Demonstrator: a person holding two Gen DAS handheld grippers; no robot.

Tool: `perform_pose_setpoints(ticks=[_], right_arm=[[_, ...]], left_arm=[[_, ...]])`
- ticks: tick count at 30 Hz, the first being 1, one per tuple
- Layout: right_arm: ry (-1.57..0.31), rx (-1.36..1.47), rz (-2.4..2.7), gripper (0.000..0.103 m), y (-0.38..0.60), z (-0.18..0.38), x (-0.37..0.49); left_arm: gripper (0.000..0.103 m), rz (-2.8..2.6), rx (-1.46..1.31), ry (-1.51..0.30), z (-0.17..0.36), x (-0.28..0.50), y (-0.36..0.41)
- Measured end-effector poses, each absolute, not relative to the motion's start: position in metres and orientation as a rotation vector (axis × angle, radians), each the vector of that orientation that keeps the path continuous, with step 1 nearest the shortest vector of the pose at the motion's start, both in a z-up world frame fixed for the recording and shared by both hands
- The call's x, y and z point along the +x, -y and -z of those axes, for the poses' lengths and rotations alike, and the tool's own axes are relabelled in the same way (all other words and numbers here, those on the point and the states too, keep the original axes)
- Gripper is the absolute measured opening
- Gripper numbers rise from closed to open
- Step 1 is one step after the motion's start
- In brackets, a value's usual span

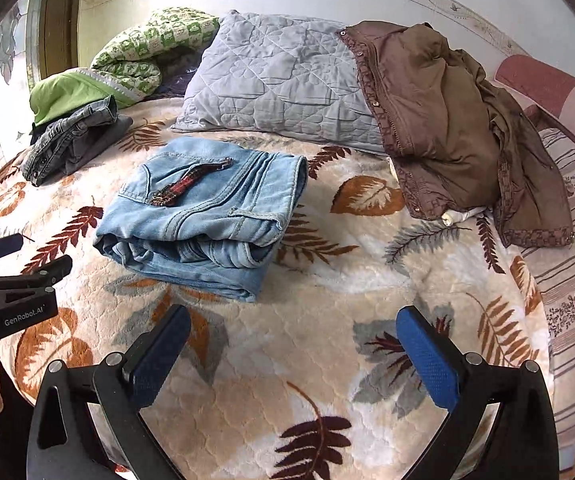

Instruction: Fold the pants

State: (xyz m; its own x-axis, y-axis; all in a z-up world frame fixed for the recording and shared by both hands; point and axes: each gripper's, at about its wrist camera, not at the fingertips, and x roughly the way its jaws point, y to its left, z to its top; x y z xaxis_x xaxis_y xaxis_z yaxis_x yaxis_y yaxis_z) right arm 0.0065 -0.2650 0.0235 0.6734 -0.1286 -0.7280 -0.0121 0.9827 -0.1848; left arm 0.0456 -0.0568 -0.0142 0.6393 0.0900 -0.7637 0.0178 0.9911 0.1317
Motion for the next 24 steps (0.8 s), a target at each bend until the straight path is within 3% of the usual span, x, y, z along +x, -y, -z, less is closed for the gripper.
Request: perform_pose_setpoints(ticks=[24], right_arm=[[-0.859,-0.08,0.117,0.103,0.314,-0.022,-0.021]], left_arm=[[0.084,0.232,0.114,-0.906,0.001,0.011,0.125]])
